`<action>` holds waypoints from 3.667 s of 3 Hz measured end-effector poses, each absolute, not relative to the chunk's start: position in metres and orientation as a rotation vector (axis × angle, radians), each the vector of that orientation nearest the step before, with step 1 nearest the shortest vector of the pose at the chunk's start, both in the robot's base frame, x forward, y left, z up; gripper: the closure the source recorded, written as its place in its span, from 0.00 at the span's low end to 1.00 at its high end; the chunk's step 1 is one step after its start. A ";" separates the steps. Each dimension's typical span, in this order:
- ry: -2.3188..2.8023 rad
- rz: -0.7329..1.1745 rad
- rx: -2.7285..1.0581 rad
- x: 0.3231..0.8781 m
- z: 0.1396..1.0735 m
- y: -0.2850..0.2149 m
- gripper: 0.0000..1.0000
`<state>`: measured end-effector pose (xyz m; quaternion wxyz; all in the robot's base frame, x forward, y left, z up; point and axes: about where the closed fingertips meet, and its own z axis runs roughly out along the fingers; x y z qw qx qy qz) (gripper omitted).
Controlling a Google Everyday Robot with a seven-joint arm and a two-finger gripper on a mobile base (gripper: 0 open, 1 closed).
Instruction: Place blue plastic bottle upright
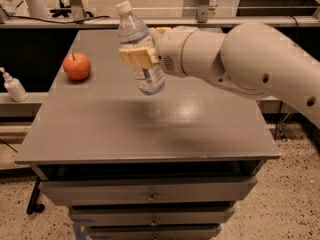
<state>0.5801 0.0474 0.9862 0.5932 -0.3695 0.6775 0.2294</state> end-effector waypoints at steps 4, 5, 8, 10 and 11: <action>1.346 0.603 -0.634 0.578 0.943 0.067 1.00; 1.354 0.605 -0.649 0.576 0.935 0.068 1.00; 1.370 0.606 -0.672 0.570 0.926 0.072 0.38; 1.374 0.603 -0.669 0.563 0.922 0.068 0.00; 1.380 0.595 -0.671 0.557 0.919 0.063 0.00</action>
Offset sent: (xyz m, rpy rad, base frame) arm -0.0029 0.0196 -0.0407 0.2668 -0.1392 -0.0741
